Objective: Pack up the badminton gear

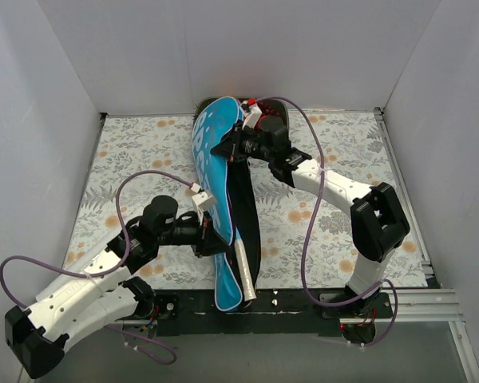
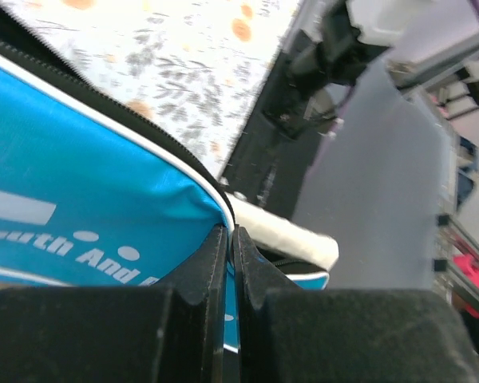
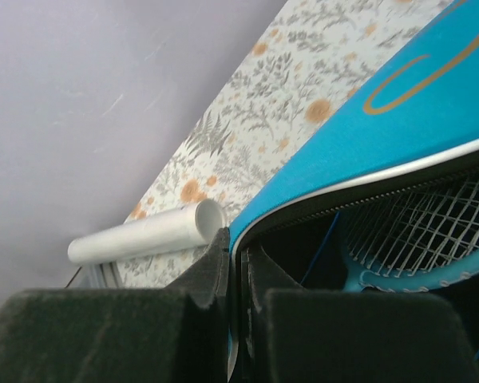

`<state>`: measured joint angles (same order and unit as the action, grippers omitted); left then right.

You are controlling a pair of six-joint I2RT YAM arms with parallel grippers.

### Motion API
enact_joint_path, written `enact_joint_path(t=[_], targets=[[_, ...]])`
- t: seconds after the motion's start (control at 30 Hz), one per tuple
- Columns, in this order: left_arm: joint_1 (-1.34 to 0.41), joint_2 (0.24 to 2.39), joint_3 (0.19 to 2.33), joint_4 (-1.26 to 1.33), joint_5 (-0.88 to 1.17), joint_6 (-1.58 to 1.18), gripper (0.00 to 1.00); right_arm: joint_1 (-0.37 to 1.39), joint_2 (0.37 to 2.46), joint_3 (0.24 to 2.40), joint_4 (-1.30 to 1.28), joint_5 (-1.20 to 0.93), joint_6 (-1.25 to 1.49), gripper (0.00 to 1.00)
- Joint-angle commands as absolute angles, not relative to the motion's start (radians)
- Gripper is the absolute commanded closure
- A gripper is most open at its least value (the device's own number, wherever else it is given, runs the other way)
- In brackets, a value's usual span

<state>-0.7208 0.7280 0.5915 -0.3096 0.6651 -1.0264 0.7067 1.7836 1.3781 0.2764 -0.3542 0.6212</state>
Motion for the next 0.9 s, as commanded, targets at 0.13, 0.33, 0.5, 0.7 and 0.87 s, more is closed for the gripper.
enact_joint_path(t=[0.13, 0.33, 0.5, 0.7, 0.87], targets=[[-0.719, 0.892, 0.820, -0.446, 0.218, -0.908, 1.00, 0.667, 1.717, 1.387, 0.449, -0.272, 0.597, 0.99], [-0.718, 1.041, 0.919, -0.436, 0.056, -0.867, 1.00, 0.611, 1.664, 1.304, 0.509, -0.210, 0.594, 0.99], [-0.718, 1.199, 0.977, -0.422, -0.026, -0.845, 1.00, 0.522, 1.628, 1.160, 0.557, -0.221, 0.624, 0.99], [-0.718, 1.262, 0.956, -0.344, -0.002, -0.882, 1.00, 0.450, 1.638, 1.031, 0.603, -0.256, 0.637, 0.99], [-0.718, 1.310, 0.943, -0.307, 0.063, -0.908, 1.00, 0.405, 1.713, 1.045, 0.606, -0.359, 0.638, 0.99]])
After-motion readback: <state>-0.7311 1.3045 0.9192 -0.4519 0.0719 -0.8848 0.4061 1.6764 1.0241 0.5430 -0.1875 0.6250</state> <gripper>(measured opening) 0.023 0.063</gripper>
